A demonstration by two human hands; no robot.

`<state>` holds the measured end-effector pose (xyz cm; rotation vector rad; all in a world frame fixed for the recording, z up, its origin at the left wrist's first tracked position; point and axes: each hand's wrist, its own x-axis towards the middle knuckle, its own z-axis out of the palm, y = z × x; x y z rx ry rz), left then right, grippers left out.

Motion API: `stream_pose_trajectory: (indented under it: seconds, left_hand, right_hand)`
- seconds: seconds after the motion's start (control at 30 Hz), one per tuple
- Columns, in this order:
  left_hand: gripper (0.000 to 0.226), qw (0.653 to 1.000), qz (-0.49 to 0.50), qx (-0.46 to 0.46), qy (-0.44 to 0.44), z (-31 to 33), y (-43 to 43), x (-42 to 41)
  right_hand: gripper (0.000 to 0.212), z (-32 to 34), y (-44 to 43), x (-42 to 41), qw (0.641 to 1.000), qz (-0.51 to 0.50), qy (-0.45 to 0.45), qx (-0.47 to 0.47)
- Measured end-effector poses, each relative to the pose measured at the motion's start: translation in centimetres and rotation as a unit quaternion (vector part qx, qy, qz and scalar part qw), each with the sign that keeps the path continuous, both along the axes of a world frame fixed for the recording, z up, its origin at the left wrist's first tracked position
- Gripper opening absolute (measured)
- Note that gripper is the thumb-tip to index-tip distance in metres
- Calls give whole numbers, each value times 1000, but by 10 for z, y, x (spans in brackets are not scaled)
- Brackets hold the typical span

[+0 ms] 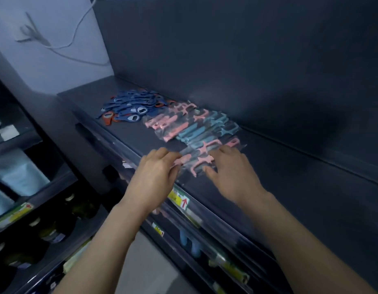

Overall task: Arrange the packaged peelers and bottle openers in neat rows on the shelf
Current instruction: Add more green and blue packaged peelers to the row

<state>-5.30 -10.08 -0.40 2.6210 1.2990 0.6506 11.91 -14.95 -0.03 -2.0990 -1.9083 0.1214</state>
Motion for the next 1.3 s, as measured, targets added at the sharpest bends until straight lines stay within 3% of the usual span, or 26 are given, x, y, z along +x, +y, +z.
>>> stream_pose_trajectory:
  seconds: [0.27, 0.5, 0.9, 1.03, 1.17, 1.3]
  left_hand:
    - [31, 991, -136, -22, -1, -5, 111, -6]
    - [33, 978, -201, -40, 32, -20, 154, 33]
    - [24, 991, -125, -34, 14, -31, 216, 47]
    - [14, 987, -108, -68, 100, -36, 238, 54]
    - [19, 983, -116, -98, 100, -37, 256, 61]
    - [9, 975, -133, -126, 123, -33, 269, 66]
  right_hand:
    - [34, -3, 57, -27, 987, -155, -4, -35]
    - [35, -11, 80, -18, 968, -241, 19, -63]
    - [38, -25, 146, -3, 964, -259, 52, -36]
    - [55, -27, 160, -4, 941, -322, 100, -36]
    - [71, -29, 172, -7, 905, -393, 146, -67]
    - [77, -27, 184, -10, 876, -439, 189, -70]
